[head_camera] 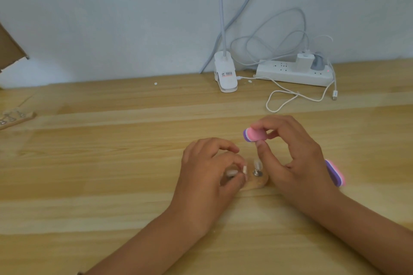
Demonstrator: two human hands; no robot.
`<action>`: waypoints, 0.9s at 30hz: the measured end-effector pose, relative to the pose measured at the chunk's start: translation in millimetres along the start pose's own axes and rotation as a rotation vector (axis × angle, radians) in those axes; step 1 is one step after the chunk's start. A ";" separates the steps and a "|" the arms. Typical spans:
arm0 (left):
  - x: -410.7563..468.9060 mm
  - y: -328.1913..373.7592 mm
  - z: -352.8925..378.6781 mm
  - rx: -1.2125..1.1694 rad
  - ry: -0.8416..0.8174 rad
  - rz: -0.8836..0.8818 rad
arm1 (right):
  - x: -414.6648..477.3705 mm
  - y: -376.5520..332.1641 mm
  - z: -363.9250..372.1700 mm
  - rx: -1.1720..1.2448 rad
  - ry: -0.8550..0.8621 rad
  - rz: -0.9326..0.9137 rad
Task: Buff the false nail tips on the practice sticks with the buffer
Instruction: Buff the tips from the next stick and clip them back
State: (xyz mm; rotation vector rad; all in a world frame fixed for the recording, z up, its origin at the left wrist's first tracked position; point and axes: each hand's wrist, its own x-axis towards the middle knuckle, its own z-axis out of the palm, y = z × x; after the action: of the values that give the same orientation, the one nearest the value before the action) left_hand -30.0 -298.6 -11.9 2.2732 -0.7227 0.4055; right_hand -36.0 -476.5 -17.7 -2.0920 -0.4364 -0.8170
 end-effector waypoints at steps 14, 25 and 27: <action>-4.6 3.5 -20.7 -0.600 0.132 -0.102 | -4.8 -9.6 -5.5 0.040 0.033 -0.156; -3.7 0.9 -20.3 -0.712 0.064 -0.135 | -5.0 -16.2 -1.3 0.024 0.021 -0.216; -3.6 0.8 -20.2 -0.726 0.050 -0.146 | -5.2 -18.8 -0.9 0.031 -0.001 -0.231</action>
State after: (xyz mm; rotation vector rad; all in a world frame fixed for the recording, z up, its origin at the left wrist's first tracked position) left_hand -35.0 -283.4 1.0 1.6069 -0.5536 0.0974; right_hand -50.6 -466.1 -10.1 -2.0378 -0.6963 -0.9353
